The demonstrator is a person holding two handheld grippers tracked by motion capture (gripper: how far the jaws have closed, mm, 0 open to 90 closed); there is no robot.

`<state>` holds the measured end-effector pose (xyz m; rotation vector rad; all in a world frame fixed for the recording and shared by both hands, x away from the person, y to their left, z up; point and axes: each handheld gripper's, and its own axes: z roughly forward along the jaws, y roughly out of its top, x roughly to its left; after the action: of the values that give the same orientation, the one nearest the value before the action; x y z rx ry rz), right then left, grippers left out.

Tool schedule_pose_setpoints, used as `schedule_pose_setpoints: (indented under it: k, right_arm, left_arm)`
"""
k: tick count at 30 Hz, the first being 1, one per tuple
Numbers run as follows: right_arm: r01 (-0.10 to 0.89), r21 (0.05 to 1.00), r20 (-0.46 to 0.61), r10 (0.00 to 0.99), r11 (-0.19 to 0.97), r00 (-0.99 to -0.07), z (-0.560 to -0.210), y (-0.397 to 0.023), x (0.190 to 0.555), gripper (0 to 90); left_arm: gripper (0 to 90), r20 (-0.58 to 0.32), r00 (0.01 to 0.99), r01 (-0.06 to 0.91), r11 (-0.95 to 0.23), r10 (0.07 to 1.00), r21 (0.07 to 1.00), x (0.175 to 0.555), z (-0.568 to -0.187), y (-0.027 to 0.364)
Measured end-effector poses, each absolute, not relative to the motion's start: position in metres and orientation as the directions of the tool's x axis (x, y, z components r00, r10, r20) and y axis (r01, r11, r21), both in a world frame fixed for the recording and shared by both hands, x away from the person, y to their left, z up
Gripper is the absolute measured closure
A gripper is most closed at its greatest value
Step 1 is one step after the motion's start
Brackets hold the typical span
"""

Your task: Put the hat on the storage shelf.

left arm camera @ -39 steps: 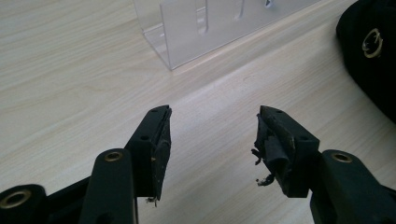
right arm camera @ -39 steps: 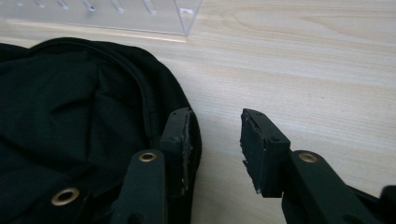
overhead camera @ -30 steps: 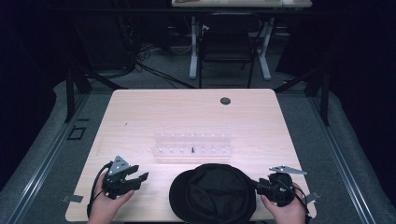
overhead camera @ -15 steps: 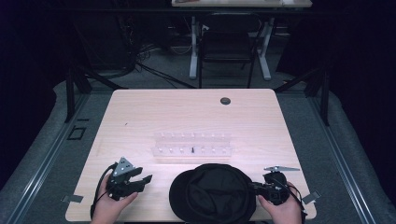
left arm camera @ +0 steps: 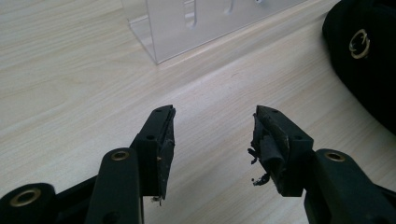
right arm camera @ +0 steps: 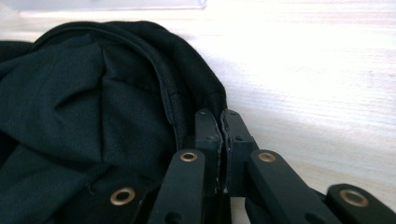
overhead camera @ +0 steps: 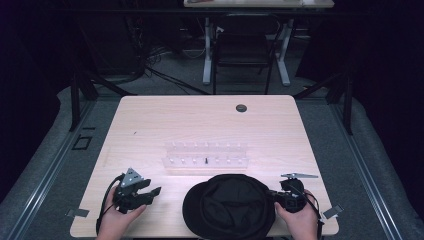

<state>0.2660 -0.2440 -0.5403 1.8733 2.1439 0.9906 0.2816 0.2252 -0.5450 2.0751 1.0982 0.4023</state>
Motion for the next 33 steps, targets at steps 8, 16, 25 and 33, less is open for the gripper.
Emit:
schedule_pose_setpoints:
  k: [8, 16, 25, 33]
  right_arm:
    - [0.827, 0.560, 0.309, 0.937, -0.042, -0.161, -0.536, -0.258, 0.270, 87.1]
    - [0.831, 0.552, 0.286, 0.952, -0.068, -0.112, -0.530, -0.279, 0.281, 86.9]
    - [0.885, 0.464, 0.299, 0.946, -0.033, -0.122, -0.524, -0.293, 0.296, 84.0]
    - [0.933, 0.361, 0.312, 0.942, 0.003, -0.124, -0.516, -0.299, 0.303, 76.6]
  left_arm:
    - [48.9, -0.064, 0.567, 0.585, -0.347, 0.821, 0.733, 0.283, -0.546, 0.230]
    - [48.9, -0.067, 0.559, 0.594, -0.344, 0.826, 0.727, 0.284, -0.548, 0.231]
    - [48.9, -0.066, 0.561, 0.596, -0.348, 0.825, 0.724, 0.283, -0.549, 0.231]
    - [48.7, -0.070, 0.563, 0.600, -0.348, 0.824, 0.720, 0.283, -0.551, 0.229]
